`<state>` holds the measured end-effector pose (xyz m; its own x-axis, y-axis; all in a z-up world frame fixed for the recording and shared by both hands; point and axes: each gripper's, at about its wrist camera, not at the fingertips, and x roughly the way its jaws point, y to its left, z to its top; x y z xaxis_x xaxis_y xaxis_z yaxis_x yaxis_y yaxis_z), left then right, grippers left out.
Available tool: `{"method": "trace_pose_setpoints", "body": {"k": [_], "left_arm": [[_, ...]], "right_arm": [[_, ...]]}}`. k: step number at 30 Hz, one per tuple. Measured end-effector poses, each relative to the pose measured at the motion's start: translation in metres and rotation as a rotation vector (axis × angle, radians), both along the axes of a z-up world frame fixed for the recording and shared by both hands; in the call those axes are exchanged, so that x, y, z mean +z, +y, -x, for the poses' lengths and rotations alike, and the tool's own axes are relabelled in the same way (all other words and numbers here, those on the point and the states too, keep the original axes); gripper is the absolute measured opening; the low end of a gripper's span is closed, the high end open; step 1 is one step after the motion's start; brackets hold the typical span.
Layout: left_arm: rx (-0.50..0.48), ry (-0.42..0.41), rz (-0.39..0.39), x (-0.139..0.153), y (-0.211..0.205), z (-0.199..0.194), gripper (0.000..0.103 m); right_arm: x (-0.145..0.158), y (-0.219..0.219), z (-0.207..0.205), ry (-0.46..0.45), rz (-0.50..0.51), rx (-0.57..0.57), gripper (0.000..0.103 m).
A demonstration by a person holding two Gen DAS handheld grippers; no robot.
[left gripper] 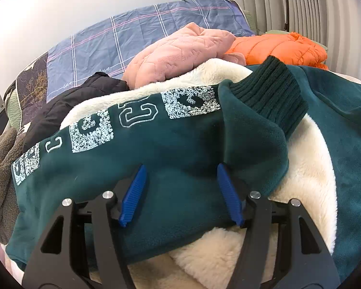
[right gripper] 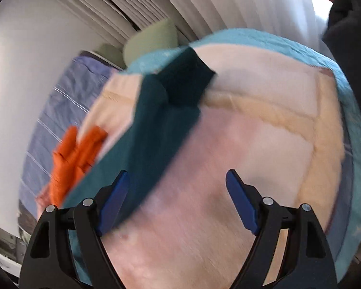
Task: Fold large clothes
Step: 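Grasp the green ribbed cuff with the right gripper and lift it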
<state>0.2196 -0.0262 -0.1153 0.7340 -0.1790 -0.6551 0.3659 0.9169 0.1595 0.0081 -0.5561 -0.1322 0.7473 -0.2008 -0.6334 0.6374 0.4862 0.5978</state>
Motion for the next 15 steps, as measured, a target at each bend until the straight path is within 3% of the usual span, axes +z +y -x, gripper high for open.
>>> {"method": "trace_pose_setpoints", "body": {"k": [2,4,6,8,9,10,11,15], "left_arm": [[0.001,0.000,0.000,0.000,0.000,0.000,0.063],[0.002,-0.001,0.001,0.000,0.001,-0.001,0.064],[0.002,0.000,0.003,0.000,0.002,-0.002,0.064],[0.002,-0.001,0.005,0.000,0.001,0.000,0.064],[0.002,-0.001,0.006,0.000,0.001,0.000,0.064],[0.003,0.000,0.008,0.001,0.001,0.000,0.064],[0.002,0.001,0.012,0.001,0.001,-0.001,0.064],[-0.004,0.006,0.064,0.004,0.008,-0.001,0.064]], "right_arm": [[0.005,-0.008,-0.017,-0.041,-0.008,0.022,0.083],[0.001,-0.018,-0.045,-0.015,-0.053,0.037,0.085],[-0.010,-0.028,-0.060,0.020,-0.118,-0.018,0.085],[-0.024,-0.039,-0.065,-0.008,-0.210,-0.128,0.084],[-0.024,-0.040,-0.065,-0.009,-0.209,-0.172,0.071],[-0.021,-0.040,-0.068,-0.002,-0.191,-0.186,0.038],[-0.017,-0.040,-0.073,-0.012,-0.177,-0.161,0.020],[0.030,-0.012,-0.096,-0.112,-0.122,-0.048,0.015]]}}
